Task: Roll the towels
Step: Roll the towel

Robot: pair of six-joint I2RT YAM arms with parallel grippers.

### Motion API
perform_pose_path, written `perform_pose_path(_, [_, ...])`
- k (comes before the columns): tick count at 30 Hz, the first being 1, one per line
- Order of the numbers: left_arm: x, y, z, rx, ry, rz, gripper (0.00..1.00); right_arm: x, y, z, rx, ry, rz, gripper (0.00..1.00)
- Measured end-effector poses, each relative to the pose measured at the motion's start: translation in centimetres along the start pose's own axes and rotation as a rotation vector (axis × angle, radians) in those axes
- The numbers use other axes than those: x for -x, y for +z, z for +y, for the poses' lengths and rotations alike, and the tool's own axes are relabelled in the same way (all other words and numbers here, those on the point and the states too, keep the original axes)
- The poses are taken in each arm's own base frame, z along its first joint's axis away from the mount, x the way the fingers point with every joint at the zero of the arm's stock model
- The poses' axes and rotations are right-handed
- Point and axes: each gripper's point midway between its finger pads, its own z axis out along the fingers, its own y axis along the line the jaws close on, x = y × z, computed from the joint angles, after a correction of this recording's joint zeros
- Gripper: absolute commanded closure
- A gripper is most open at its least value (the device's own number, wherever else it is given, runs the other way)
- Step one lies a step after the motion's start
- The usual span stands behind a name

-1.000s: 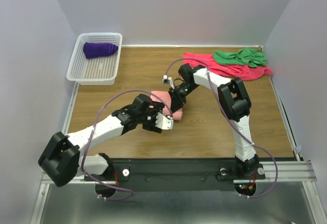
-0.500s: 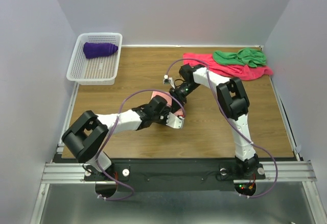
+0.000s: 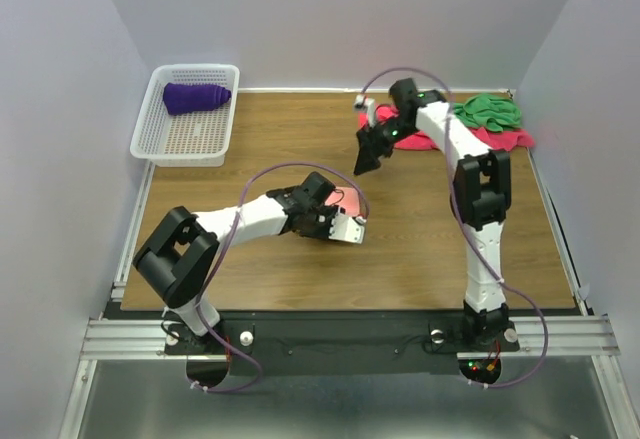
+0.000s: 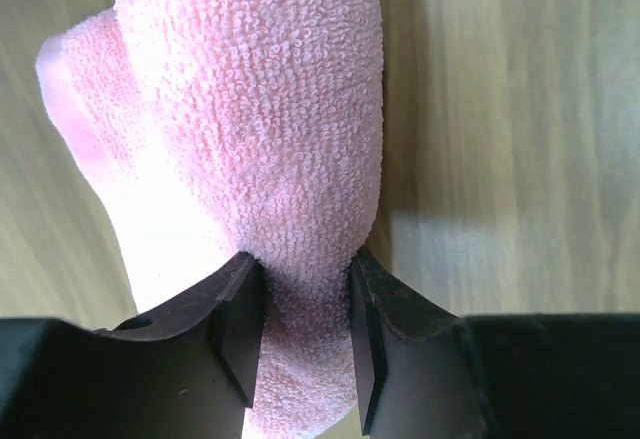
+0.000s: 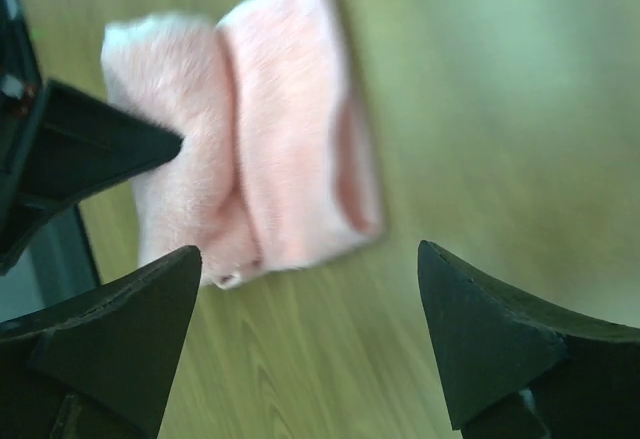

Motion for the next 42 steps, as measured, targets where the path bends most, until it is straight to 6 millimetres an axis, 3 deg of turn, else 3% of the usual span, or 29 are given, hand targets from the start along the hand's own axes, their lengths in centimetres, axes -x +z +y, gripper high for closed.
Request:
perform_pose_path(3, [0.3,0.0,-0.1,-0.085,-0.036,-0.005,0.60,3.1,-4.9,-1.3,-0.110,-0.038,-0.104,0.06])
perform_pose_path(6, [0.8,0.0,0.0,-0.201,-0.101,-0.025,0.58,5.2,-10.8,-0.4,-0.233,-0.087,-0.201,0.04])
perform_pose_path(10, [0.7,0.2,0.6,-0.345,-0.221,-0.070,0.55,5.4,-15.8,5.5,-0.355,-0.182,-0.280,0.04])
perform_pose_path(13, [0.8,0.5,0.9,-0.436,-0.295,-0.100,0.51,5.0,-17.4,9.9,-0.408,-0.269,-0.316,0.02])
perform_pose_path(15, [0.6,0.7,0.8,-0.491,-0.340,-0.110,0.51,4.1,-17.6,11.3,-0.426,-0.292,-0.318,0.01])
perform_pose_path(18, [0.5,1.0,1.3,-0.560,-0.419,-0.137,0.49,1.1,-17.8,12.6,-0.475,-0.299,-0.285,0.02])
perform_pose_path(21, [0.4,1.0,1.5,-0.604,-0.478,-0.166,0.49,-0.7,-17.4,12.4,-0.529,-0.318,-0.226,0.04])
perform_pose_path(24, [0.5,1.1,1.7,-0.637,-0.528,-0.185,0.48,-3.5,-14.3,12.5,-0.537,-0.347,-0.114,0.04])
perform_pose_path(27, [0.4,1.2,1.9,-0.659,-0.566,-0.199,0.48,-7.1,-10.4,13.9,-0.479,-0.377,0.021,0.05])
perform_pose_path(31, [0.3,1.3,2.0,-0.686,-0.612,-0.227,0.48,-6.9,-9.2,14.0,-0.519,-0.458,0.077,0.05])
perform_pose_path(34, [0.2,1.4,2.1,-0.701,-0.636,-0.235,0.48,-6.0,-7.0,14.6,-0.523,-0.554,0.109,0.05])
perform_pose_path(38, [0.3,1.5,2.2,-0.718,-0.664,-0.238,0.48,-5.7,-2.5,14.7,-0.511,-0.646,0.169,0.04])
perform_pose_path(39, [0.3,1.5,2.2,-0.720,-0.669,-0.239,0.48,-5.9,-0.7,14.6,-0.510,-0.680,0.190,0.04])
perform_pose_path(42, [0.4,1.5,2.3,-0.727,-0.682,-0.242,0.48,-6.3,1.8,13.6,-0.556,-0.725,0.223,0.03])
